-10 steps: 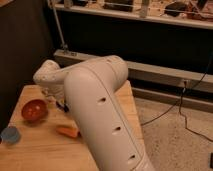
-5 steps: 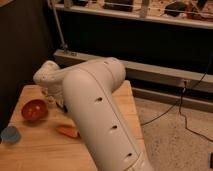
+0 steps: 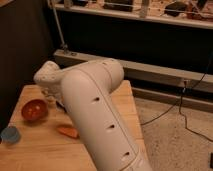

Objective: Place the eraser on the white sponge

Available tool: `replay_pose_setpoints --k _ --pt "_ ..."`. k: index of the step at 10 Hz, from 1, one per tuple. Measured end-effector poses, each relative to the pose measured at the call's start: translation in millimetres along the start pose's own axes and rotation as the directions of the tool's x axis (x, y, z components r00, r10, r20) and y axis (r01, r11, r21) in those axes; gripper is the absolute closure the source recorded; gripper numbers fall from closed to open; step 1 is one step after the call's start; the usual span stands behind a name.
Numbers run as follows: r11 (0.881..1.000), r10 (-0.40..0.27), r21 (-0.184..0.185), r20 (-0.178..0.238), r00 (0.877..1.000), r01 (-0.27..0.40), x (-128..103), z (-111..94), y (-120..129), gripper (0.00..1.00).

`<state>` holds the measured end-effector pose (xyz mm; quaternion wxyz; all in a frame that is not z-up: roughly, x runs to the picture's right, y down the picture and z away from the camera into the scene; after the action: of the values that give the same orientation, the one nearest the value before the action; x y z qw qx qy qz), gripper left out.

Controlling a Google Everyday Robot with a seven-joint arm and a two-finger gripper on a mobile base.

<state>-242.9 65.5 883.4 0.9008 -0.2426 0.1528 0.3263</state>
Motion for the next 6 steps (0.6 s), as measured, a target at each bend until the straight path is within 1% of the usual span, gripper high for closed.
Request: replay_pose_setpoints --k 3,6 --pt "1.000 -0.007 -0.007 -0.003 1.000 0.007 -3.7 5.8 4.5 0.23" --pt "1.000 -0.012 -0.012 -0.014 1.000 0.012 -1.0 8.8 6.2 0.23"
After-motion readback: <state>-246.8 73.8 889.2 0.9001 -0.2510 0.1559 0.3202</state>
